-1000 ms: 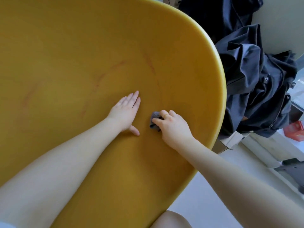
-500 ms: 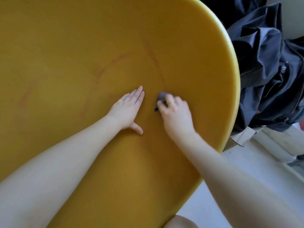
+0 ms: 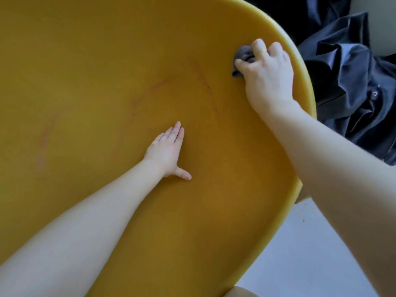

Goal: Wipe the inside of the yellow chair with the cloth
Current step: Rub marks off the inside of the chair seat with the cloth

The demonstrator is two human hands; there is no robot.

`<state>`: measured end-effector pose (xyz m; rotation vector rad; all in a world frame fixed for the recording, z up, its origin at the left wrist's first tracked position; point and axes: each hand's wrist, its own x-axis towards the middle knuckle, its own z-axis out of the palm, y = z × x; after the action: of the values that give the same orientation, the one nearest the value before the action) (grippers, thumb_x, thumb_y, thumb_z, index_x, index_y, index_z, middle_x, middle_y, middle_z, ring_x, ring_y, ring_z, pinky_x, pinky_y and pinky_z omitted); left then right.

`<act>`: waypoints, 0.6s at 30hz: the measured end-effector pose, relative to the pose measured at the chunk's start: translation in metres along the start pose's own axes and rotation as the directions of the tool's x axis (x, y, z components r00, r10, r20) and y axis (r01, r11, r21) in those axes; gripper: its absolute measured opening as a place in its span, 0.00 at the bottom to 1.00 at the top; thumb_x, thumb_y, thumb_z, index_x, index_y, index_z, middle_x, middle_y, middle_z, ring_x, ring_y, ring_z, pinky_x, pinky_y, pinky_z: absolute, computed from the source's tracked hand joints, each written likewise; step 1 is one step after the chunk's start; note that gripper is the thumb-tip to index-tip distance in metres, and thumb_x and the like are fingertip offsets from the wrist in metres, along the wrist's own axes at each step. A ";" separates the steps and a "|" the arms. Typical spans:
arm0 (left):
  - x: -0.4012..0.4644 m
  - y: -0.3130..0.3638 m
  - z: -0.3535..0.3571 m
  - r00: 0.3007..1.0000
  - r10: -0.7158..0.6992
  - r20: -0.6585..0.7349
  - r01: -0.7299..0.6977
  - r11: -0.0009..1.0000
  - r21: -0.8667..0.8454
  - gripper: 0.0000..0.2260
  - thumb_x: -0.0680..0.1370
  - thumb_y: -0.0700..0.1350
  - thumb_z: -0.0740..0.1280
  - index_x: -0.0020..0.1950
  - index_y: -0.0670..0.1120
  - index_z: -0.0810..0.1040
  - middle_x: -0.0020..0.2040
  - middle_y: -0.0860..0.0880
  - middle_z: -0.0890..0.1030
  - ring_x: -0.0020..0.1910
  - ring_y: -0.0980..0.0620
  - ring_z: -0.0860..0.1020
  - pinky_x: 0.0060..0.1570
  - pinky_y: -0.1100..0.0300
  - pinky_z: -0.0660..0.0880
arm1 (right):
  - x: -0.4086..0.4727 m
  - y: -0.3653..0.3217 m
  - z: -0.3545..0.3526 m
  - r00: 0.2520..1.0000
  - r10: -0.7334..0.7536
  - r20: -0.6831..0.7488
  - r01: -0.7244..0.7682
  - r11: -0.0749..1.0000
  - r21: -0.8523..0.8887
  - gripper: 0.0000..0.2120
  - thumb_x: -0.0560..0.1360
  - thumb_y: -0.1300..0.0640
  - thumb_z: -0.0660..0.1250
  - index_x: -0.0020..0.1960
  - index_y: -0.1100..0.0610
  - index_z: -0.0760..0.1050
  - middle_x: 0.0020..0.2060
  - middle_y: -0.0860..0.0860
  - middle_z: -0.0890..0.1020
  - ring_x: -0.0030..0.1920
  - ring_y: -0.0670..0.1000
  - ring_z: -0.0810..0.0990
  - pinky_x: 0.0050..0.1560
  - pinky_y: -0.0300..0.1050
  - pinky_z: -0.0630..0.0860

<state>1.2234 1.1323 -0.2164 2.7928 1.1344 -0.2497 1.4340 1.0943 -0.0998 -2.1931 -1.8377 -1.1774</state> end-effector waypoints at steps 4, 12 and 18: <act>0.006 0.000 0.004 1.000 -0.009 -0.015 0.008 1.000 -0.021 0.59 0.62 0.68 0.70 0.76 0.42 0.37 0.76 0.45 0.35 0.76 0.48 0.43 0.73 0.55 0.45 | -0.021 -0.045 0.025 0.992 0.120 -0.039 -0.116 0.989 0.093 0.10 0.69 0.63 0.61 0.43 0.59 0.81 0.41 0.59 0.80 0.33 0.57 0.76 0.31 0.43 0.68; 0.005 -0.001 0.004 1.000 -0.006 -0.007 0.006 0.998 -0.066 0.58 0.64 0.66 0.71 0.76 0.42 0.38 0.76 0.46 0.34 0.76 0.50 0.41 0.73 0.57 0.43 | -0.105 -0.128 0.032 0.991 -0.076 0.111 0.032 0.934 0.357 0.09 0.62 0.59 0.67 0.42 0.55 0.82 0.39 0.56 0.80 0.32 0.56 0.75 0.31 0.41 0.69; 0.003 -0.007 -0.008 0.999 0.042 0.019 -0.043 0.999 0.021 0.54 0.66 0.66 0.69 0.77 0.43 0.41 0.77 0.46 0.38 0.76 0.48 0.47 0.73 0.56 0.47 | -0.048 -0.056 0.031 0.993 -0.068 -0.101 0.076 0.993 0.086 0.17 0.68 0.60 0.56 0.45 0.54 0.82 0.39 0.55 0.79 0.33 0.55 0.75 0.31 0.43 0.67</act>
<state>1.2209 1.1406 -0.2096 2.8230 1.0733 -0.2849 1.4017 1.0863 -0.1728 -2.0016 -1.9056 -1.1678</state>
